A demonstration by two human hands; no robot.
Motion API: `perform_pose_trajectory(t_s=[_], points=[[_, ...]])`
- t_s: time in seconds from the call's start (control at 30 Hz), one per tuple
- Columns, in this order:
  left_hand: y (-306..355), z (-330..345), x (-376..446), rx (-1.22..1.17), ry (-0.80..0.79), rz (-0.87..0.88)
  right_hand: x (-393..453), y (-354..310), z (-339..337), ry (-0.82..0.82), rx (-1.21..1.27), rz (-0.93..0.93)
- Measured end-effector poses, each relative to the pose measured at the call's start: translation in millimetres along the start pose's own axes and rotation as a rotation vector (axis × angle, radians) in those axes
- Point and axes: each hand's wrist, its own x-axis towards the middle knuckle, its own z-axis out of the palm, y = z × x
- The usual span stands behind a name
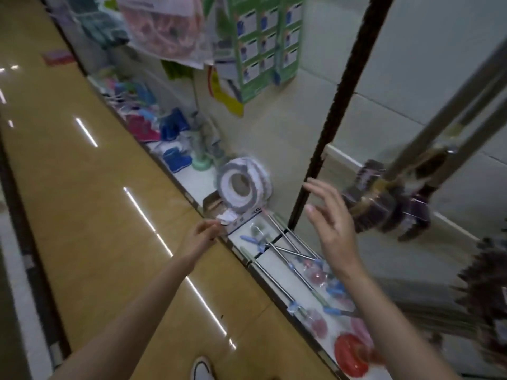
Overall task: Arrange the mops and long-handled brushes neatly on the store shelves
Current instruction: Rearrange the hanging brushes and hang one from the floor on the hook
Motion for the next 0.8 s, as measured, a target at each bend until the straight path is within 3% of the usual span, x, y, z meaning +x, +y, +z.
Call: perform_pose_trajectory(t_s=[0.27,0.47,0.63,0.8], points=[[-91.2,-95.2,72.0,0.037,0.147,-0.155,3.9,101.6,152.6,-0.228,0.149,0.405],[-263.4,-107.6,178.1,0.189,0.212,-0.200,-13.0,279.0,306.0,-0.359,0.163,0.649],[-435.0,-116.5,277.3,0.417,0.372,-0.262,-34.2,452.3,414.6,-0.409,0.109,0.721],[-566.4,-139.6,374.8,0.787,0.219,-0.333,-39.5,604.4,464.0,-0.565,-0.127,0.644]])
